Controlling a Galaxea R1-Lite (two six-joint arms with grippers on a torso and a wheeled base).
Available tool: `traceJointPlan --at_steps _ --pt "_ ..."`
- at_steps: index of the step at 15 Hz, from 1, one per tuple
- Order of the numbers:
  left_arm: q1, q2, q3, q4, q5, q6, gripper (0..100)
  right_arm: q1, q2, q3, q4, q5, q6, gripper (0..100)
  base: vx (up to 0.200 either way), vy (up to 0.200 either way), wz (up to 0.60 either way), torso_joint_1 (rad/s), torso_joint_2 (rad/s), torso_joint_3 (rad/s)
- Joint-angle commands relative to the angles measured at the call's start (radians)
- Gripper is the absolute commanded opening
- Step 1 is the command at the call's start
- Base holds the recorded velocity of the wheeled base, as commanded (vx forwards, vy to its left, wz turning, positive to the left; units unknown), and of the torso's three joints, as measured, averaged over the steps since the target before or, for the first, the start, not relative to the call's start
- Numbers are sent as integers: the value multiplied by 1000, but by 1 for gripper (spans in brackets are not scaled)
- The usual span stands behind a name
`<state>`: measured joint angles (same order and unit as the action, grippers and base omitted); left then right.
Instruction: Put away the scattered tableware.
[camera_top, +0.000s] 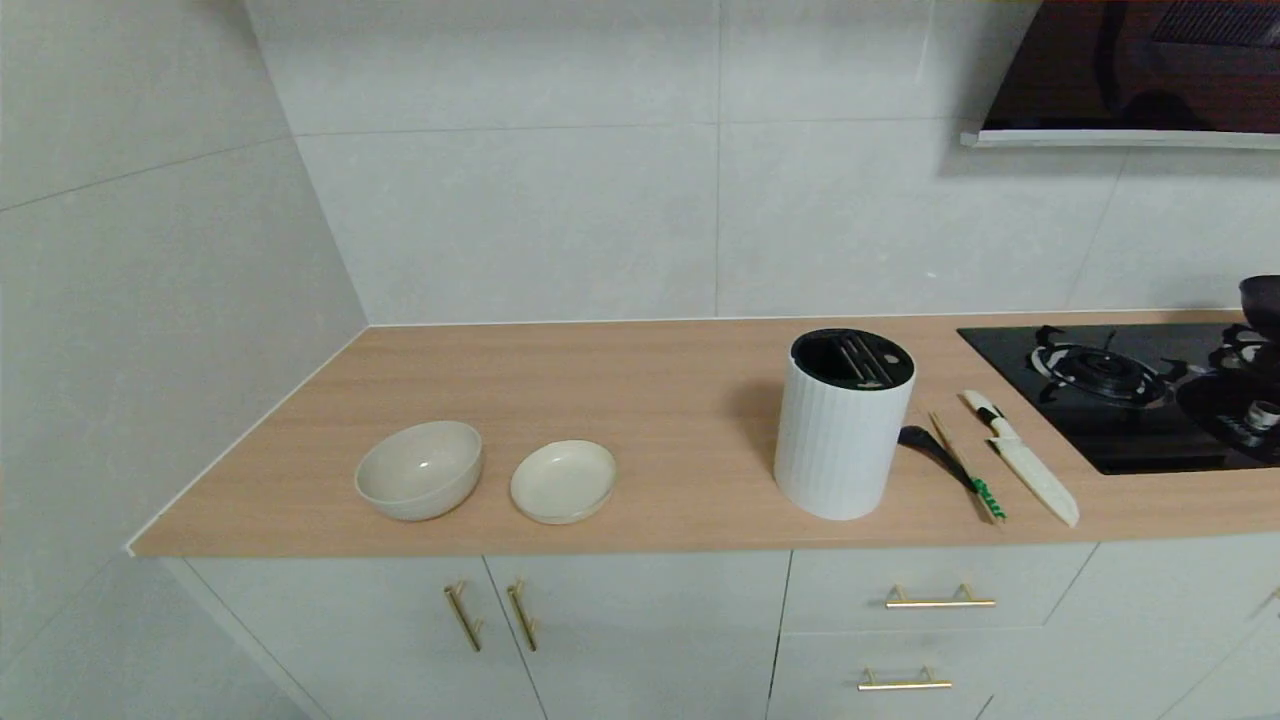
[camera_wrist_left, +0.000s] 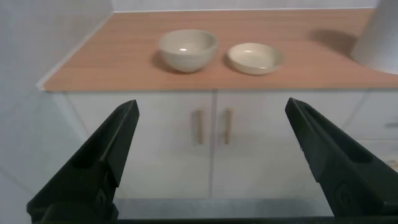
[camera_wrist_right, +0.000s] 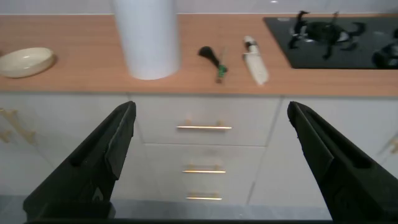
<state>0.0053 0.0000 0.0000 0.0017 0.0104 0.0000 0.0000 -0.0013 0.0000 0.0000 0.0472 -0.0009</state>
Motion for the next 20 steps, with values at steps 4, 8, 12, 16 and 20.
traceJointPlan --at_steps 4,8,12,16,20 --pt "1 0 0 0 0 0 100 0 1 0 0 0 -1 100 0 200 0 0 7 0" --pt "1 0 0 0 0 0 100 0 1 0 0 0 -1 100 0 200 0 2 2 4" --pt "1 0 0 0 0 0 100 0 1 0 0 0 -1 100 0 200 0 1 2 9" --pt "1 0 0 0 0 0 100 0 1 0 0 0 -1 100 0 200 0 -2 -1 5" --pt "1 0 0 0 0 2 100 0 1 0 0 0 -1 100 0 100 0 1 0 6"
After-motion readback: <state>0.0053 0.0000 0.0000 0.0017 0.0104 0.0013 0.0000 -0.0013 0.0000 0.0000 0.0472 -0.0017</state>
